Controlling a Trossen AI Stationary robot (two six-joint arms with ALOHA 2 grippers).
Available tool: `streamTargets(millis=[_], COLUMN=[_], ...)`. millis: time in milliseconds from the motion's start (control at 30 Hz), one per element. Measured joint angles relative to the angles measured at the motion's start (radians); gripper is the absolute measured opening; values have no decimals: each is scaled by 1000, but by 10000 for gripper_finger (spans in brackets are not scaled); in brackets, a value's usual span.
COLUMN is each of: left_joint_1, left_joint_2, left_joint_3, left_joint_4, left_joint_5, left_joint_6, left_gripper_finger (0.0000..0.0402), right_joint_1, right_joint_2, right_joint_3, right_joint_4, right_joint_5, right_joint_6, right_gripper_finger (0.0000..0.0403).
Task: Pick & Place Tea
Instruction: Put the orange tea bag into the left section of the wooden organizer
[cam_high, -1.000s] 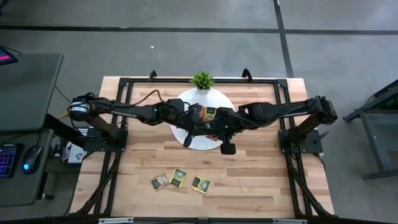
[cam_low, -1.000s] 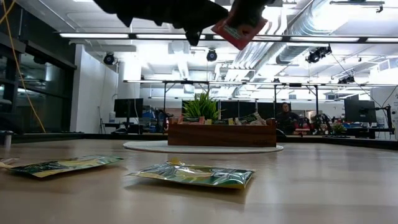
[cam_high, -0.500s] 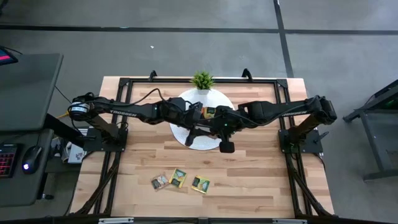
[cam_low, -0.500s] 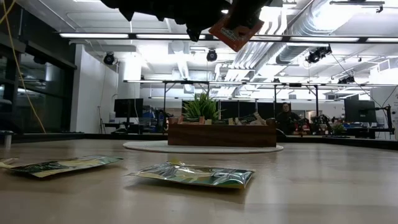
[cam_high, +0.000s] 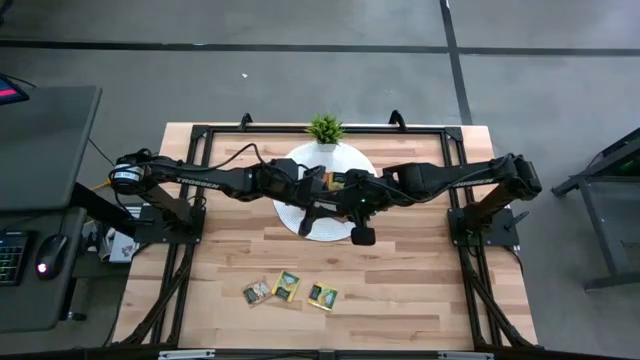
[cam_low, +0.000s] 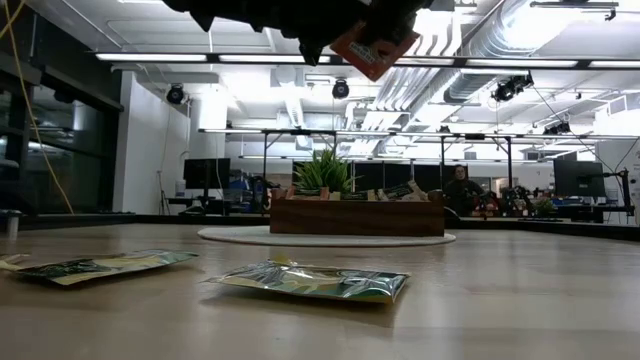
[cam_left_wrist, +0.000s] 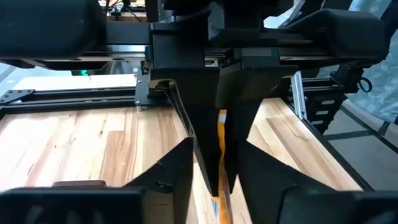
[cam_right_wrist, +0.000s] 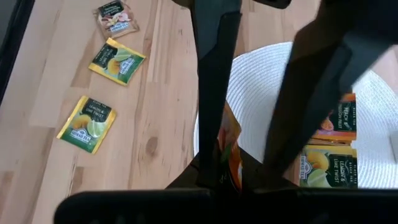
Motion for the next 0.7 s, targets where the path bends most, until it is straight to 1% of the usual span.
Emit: streamTargets(millis=[233,300,700], left_joint_1=[1,2,2], left_joint_2=[0,0,-1], left_joint_3=[0,0,0], left_joint_4=[-2,-2,-2], left_joint_5=[10,10,18], left_joint_6=[-4,-6,8], left_gripper_finger=[27,9,0], right_joint_1=[-6,-11,-12], right_joint_2=[0,0,0], right_joint_3=[-1,-1,-1], right_joint_4=[-2,-4,-2], right_joint_5=[16,15,15], right_joint_6=[9,16,39], right_gripper_finger=[0,0,1])
